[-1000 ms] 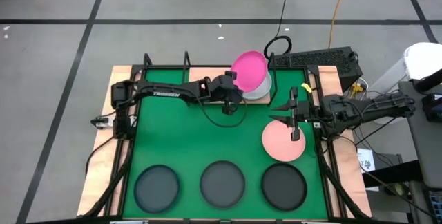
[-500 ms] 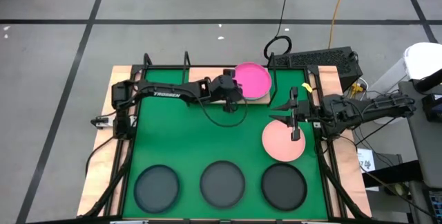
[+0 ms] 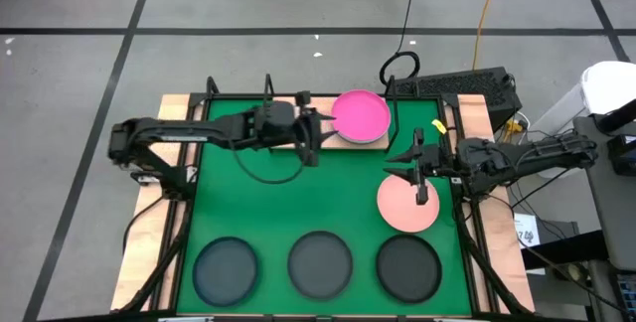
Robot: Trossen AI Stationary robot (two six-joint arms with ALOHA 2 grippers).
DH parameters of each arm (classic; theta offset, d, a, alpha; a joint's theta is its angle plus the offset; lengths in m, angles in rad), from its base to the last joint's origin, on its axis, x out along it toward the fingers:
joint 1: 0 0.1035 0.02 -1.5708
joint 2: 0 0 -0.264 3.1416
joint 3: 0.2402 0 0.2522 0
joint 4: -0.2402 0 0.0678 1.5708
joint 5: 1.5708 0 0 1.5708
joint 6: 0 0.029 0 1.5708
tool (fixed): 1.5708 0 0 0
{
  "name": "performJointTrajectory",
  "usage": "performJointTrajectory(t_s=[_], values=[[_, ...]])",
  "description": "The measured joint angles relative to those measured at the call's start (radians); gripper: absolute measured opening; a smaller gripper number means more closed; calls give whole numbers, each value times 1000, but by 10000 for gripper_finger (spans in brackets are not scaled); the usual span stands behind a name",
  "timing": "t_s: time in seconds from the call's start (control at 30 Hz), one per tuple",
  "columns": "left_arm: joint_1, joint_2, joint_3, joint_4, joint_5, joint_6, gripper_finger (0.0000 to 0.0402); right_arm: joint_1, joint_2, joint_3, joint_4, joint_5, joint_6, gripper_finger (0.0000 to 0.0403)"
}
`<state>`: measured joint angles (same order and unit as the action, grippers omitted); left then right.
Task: Place and stack plates onto a shelf
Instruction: Put the right black plate on the shelf
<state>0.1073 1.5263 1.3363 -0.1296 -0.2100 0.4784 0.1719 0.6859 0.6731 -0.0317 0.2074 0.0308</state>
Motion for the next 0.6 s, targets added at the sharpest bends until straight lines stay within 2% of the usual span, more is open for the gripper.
performJointTrajectory(t_s=[0.17,0.43,0.6], values=[[-25,-144,-108,16,0,-85,156,0,22,1,-72,-73,54,86],[-64,-359,-397,294,0,-186,157,0,102,30,-212,-82,100,86],[-65,-466,-495,333,0,-260,157,0,155,31,-323,-132,168,86]])
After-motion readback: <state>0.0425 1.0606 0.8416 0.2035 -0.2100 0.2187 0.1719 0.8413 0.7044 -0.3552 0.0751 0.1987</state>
